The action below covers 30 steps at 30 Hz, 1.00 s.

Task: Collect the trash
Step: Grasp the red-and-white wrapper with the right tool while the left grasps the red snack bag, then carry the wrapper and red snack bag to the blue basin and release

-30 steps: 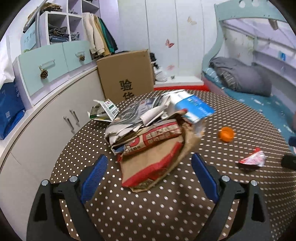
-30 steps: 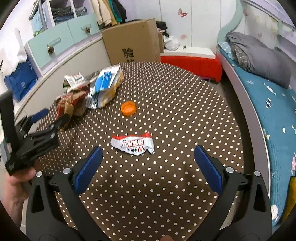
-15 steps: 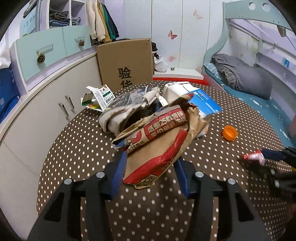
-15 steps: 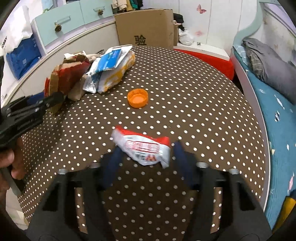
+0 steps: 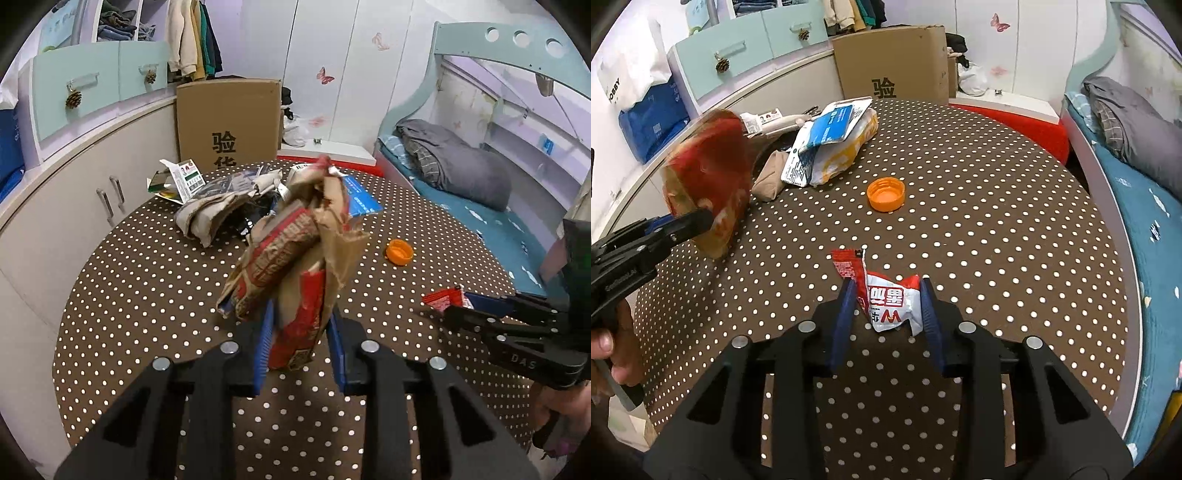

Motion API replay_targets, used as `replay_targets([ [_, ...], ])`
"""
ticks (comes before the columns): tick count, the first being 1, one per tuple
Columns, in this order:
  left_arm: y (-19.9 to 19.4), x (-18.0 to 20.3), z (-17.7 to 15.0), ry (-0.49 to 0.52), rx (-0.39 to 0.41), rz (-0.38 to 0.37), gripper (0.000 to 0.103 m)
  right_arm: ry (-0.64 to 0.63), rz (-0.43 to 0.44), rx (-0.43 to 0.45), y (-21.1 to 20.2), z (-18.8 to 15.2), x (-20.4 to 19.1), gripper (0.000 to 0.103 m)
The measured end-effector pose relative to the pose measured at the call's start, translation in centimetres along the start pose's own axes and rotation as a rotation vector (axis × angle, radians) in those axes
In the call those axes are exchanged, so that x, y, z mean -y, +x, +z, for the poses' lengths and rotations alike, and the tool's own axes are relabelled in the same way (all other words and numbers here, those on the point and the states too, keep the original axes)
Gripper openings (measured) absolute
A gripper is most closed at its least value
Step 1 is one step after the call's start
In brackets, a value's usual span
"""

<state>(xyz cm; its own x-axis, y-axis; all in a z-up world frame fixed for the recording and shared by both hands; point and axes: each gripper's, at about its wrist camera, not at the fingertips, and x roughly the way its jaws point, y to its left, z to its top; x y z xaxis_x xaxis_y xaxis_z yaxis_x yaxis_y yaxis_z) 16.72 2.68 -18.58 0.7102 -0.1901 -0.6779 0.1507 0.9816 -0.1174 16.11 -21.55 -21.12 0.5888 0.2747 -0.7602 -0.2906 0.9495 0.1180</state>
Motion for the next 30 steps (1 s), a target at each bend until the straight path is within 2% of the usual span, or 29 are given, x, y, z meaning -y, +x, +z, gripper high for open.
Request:
replay_targets([
  [6, 0.6, 1.0, 0.0, 0.054, 0.000, 0.020, 0.036, 0.003, -0.002, -0.004, -0.6, -0.5, 0.4, 0.035],
  [11, 0.6, 1.0, 0.6, 0.031, 0.016, -0.004, 0.027, 0.022, 0.005, 0.007, -1.1, -0.8, 0.7, 0.034],
  [15, -0.2, 0.9, 1.0, -0.010, 0.034, -0.041, 0.022, 0.039, 0.001, 0.029, -1.9, -0.7, 1.4, 0.034],
  [21, -1.4, 2.3, 1.7, -0.018, 0.054, -0.103, 0.022, 0.061, -0.011, 0.059, -3.5, -0.5, 2.8, 0.034],
  [30, -3.2, 7.0, 4.7, 0.035, 0.108, -0.210, 0.022, 0.121, -0.046, 0.169, -8.3, 1.0, 6.4, 0.034],
])
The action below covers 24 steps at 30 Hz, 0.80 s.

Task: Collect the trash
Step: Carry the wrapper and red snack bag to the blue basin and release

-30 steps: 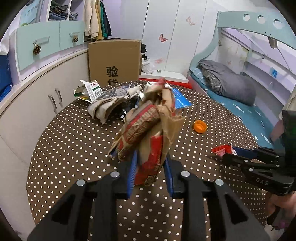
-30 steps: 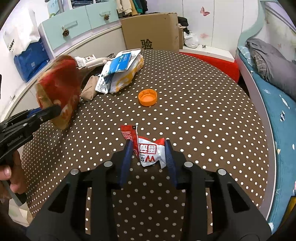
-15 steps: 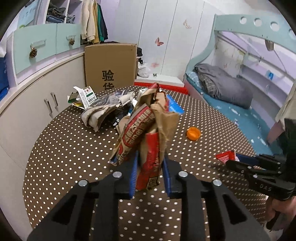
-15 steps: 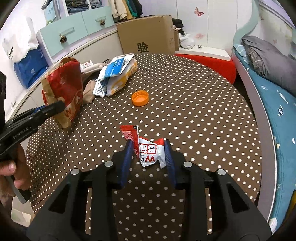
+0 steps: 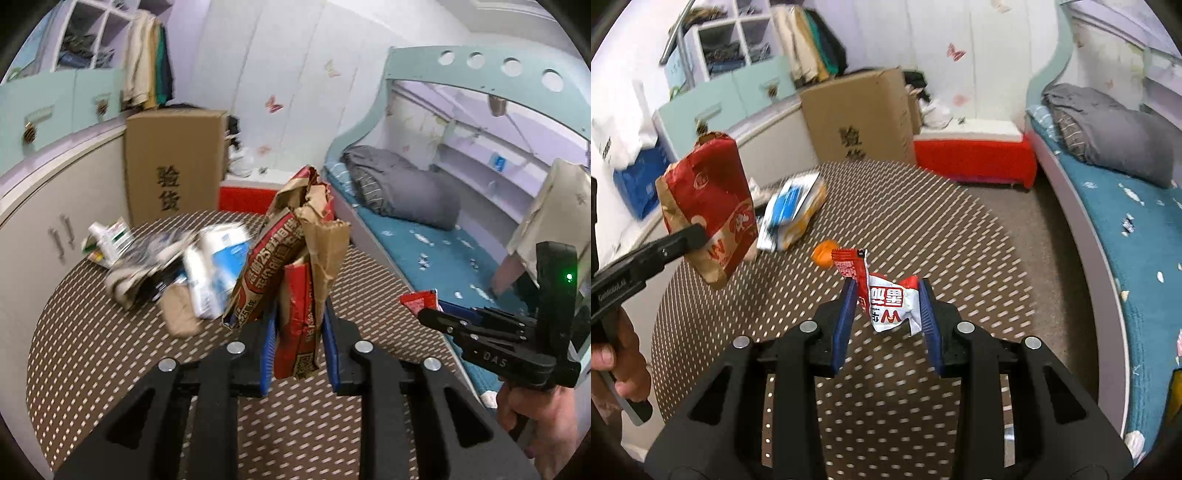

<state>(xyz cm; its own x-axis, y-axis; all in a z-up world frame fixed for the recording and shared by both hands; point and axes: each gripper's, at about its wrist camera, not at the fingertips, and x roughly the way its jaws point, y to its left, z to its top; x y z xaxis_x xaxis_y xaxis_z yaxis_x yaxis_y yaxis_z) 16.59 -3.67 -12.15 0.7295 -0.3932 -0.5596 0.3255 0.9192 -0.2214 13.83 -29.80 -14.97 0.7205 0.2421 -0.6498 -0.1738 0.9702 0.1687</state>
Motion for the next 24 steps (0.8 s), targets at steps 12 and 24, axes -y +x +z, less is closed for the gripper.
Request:
replay_targets([
  [12, 1.8, 10.8, 3.5, 0.104, 0.010, -0.229, 0.022, 0.163, -0.130, 0.136, -6.9, 1.3, 9.5, 0.034],
  [24, 10.1, 21.4, 1.0, 0.168, -0.249, -0.393, 0.022, 0.448, -0.238, 0.074, -7.3, -3.8, 21.1, 0.034],
])
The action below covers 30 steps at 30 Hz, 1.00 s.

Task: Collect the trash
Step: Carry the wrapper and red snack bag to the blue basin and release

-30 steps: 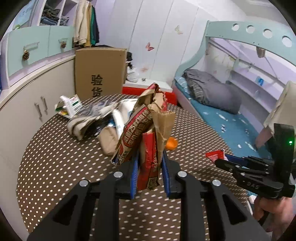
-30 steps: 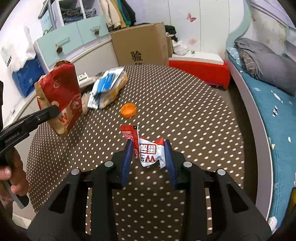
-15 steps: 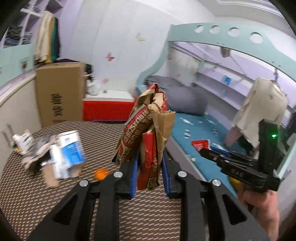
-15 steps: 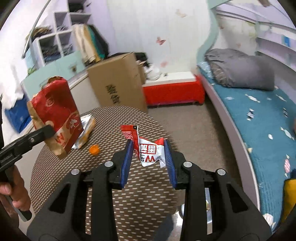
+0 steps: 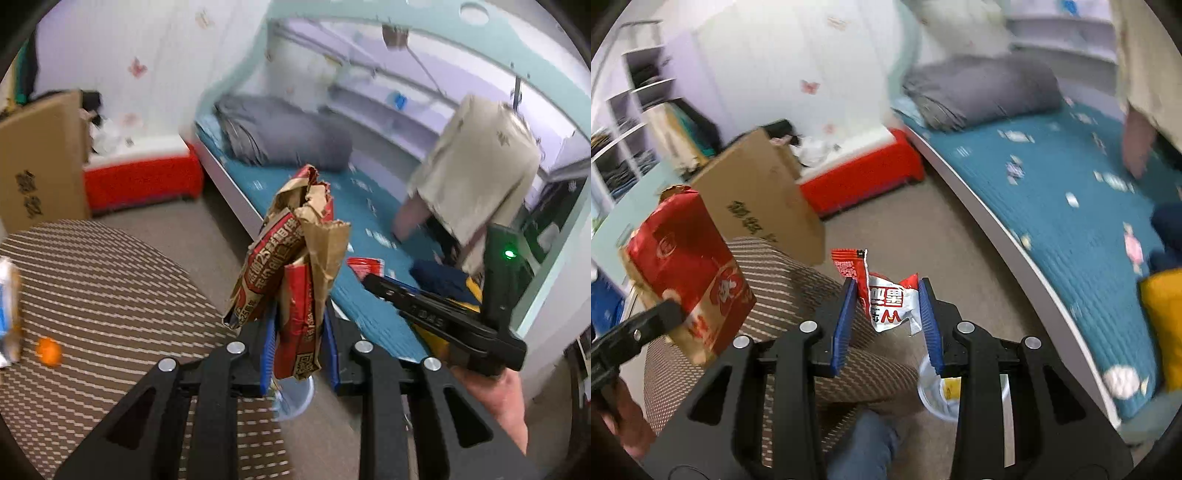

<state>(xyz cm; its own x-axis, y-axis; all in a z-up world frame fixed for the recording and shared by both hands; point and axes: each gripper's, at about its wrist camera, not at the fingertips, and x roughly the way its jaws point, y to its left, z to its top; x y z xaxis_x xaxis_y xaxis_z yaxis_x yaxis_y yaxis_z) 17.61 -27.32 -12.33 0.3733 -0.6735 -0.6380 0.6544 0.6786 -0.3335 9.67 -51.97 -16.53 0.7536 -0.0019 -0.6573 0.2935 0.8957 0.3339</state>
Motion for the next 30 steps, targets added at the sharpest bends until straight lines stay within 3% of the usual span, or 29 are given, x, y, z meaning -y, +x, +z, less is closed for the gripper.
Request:
replay_targets([
  [10, 12.3, 2.4, -2.9, 0.023, -0.292, -0.003, 0.022, 0.231, -0.040, -0.171, 7.2, -4.3, 9.0, 0.034],
  [18, 18.0, 2.4, -4.0, 0.024, -0.418, 0.017, 0.024, 0.330, -0.034, -0.243, 10.6, -6.2, 12.0, 0.037],
  [20, 19.0, 2.2, -3.8, 0.023, -0.434, 0.005, 0.029, 0.364, -0.028, -0.252, 11.2, -6.6, 12.7, 0.043],
  [21, 19.3, 2.1, -3.8, 0.019, -0.443, -0.008, 0.042, 0.381, -0.014, -0.258, 11.6, -6.8, 12.9, 0.052],
  [22, 19.7, 2.2, -3.7, 0.015, -0.454, -0.014, 0.064, 0.394, -0.009, -0.259, 11.9, -7.0, 13.4, 0.064],
  [24, 19.8, 2.0, -3.5, 0.015, -0.432, 0.010, 0.086, 0.421, -0.007, -0.256, 12.2, -7.3, 13.9, 0.079],
  [27, 19.2, 2.1, -2.9, 0.039, -0.396, 0.060, 0.088, 0.476, -0.007, -0.248, 12.1, -7.8, 14.5, 0.094],
  [30, 18.1, 2.2, -2.2, 0.052, -0.358, 0.045, 0.088, 0.484, -0.043, -0.219, 11.1, -7.9, 14.5, 0.097],
])
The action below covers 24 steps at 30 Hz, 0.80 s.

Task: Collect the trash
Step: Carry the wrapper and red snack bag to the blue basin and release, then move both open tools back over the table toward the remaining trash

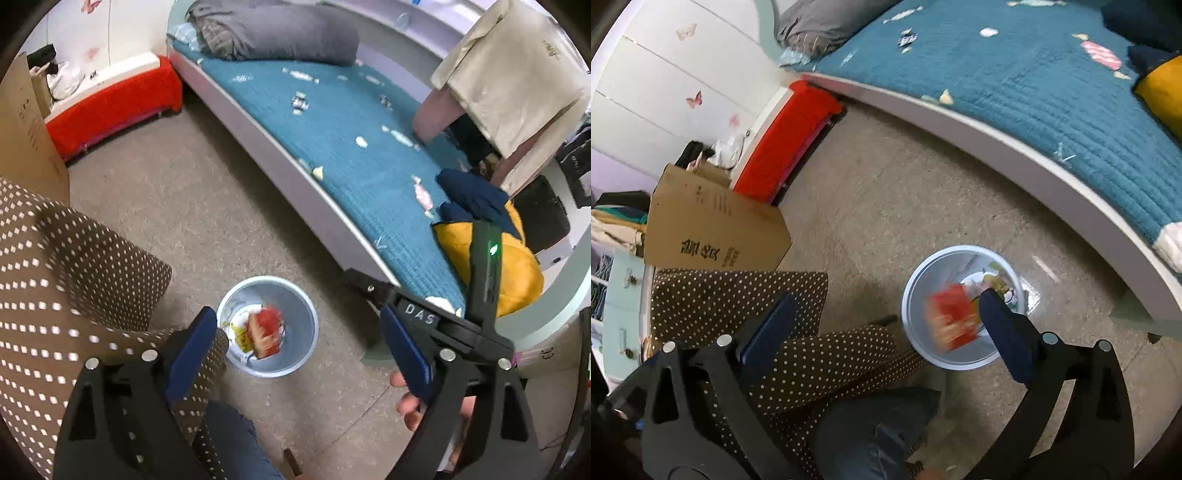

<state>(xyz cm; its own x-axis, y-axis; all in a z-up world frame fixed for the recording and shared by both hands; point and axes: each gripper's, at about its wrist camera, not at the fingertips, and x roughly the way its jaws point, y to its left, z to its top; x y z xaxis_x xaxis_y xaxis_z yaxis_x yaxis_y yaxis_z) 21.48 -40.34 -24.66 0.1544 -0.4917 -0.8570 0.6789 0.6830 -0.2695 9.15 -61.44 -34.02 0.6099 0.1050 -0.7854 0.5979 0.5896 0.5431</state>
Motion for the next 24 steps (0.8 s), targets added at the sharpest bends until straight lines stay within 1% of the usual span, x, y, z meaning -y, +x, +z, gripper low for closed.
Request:
replay_targets([
  [2, -1.4, 0.1, 0.0, 0.018, 0.051, 0.054, 0.090, -0.009, -0.032, 0.018, -0.7, -0.2, -0.3, 0.097],
  [7, -5.1, 0.6, -0.3, 0.053, 0.152, 0.074, 0.090, -0.043, -0.063, 0.077, -3.1, -0.3, -1.9, 0.097],
  [9, -6.9, 0.7, -0.6, 0.066, 0.194, 0.084, 0.090, -0.061, -0.060, 0.098, -4.2, -0.4, -2.8, 0.097],
  [17, -13.7, 0.8, -1.9, 0.093, 0.354, 0.138, 0.092, -0.191, -0.034, 0.197, -9.6, -1.0, -9.0, 0.097],
  [20, -16.0, 0.3, -2.5, 0.093, 0.401, 0.168, 0.092, -0.247, -0.019, 0.222, -11.5, -1.6, -11.6, 0.097],
  [24, -19.1, -0.8, -3.8, 0.075, 0.458, 0.183, 0.092, -0.321, 0.004, 0.260, -13.8, -2.6, -15.4, 0.097],
])
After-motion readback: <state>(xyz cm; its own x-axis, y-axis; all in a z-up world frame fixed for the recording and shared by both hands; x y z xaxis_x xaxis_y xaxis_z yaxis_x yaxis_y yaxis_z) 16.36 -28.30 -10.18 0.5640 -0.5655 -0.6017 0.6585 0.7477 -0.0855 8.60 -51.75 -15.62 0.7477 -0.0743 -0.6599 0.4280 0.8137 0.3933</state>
